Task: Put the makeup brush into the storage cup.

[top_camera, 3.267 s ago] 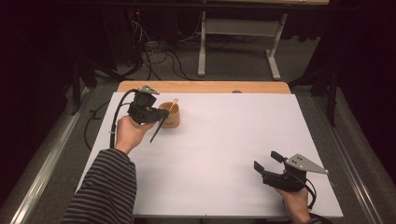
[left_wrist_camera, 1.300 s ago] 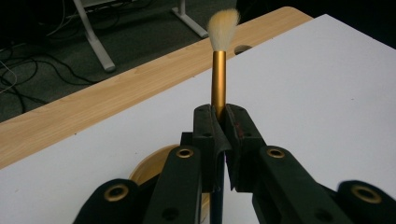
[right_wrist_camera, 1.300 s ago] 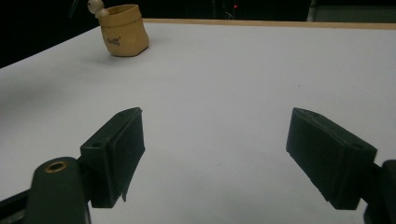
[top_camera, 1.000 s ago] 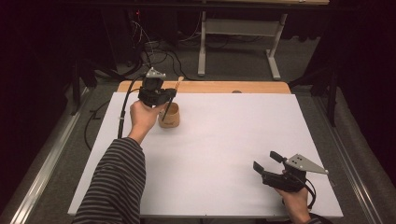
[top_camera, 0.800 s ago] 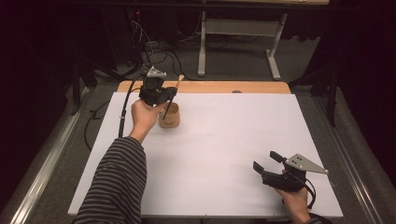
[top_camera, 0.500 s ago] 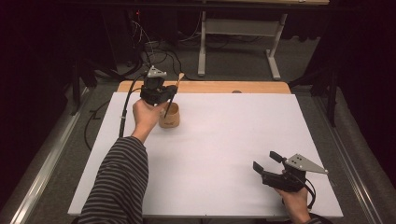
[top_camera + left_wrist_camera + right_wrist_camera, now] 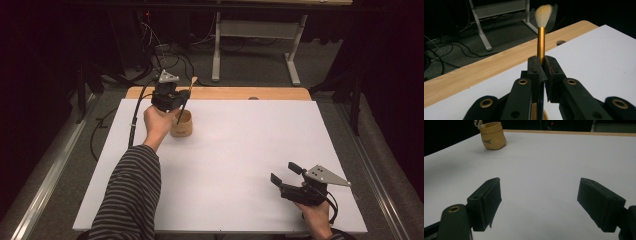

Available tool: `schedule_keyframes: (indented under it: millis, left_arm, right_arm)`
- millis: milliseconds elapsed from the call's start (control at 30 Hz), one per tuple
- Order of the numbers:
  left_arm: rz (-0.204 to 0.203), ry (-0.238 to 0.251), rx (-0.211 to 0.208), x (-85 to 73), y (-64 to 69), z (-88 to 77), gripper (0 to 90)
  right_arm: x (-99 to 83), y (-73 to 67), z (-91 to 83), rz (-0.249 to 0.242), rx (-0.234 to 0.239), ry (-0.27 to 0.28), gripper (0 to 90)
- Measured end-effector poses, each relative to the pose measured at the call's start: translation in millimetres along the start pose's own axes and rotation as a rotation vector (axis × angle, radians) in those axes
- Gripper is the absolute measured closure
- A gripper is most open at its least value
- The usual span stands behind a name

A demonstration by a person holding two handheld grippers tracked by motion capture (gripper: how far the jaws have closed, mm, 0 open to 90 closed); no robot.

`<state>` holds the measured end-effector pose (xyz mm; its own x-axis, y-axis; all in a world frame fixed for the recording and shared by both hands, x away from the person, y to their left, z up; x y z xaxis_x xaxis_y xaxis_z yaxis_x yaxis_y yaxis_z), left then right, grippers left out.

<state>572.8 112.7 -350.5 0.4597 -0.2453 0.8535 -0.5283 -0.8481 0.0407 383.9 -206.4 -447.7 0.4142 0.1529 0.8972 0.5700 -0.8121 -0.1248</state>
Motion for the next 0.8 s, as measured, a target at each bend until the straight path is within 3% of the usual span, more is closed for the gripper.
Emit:
schedule_keyframes:
  millis: [233, 800]
  left_arm:
    - [-0.004, 0.022, -0.001, 1.8, 0.3, 3.7, 83.7]
    - [0.03, 0.042, 0.009, 0.0, 0.7, 16.0, 83.6]
  right_arm:
    - [0.1, -0.3, 0.1, 0.0, 0.001, 0.0, 20.9]
    - [0.2, -0.7, -0.1, 0.0, 0.006, 0.001, 20.9]
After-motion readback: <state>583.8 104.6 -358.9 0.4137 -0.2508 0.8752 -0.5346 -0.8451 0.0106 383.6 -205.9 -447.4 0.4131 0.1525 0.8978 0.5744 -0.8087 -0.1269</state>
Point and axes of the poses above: each handheld gripper's, and its own axes: z roughly forward along the jaws, x roughly out of its top, y roughly to its right, the point moved 10 cm from there along z, roughly forward along the jaws, and after that the axes turned 3 degrees about -y, right-handed, at the moved point
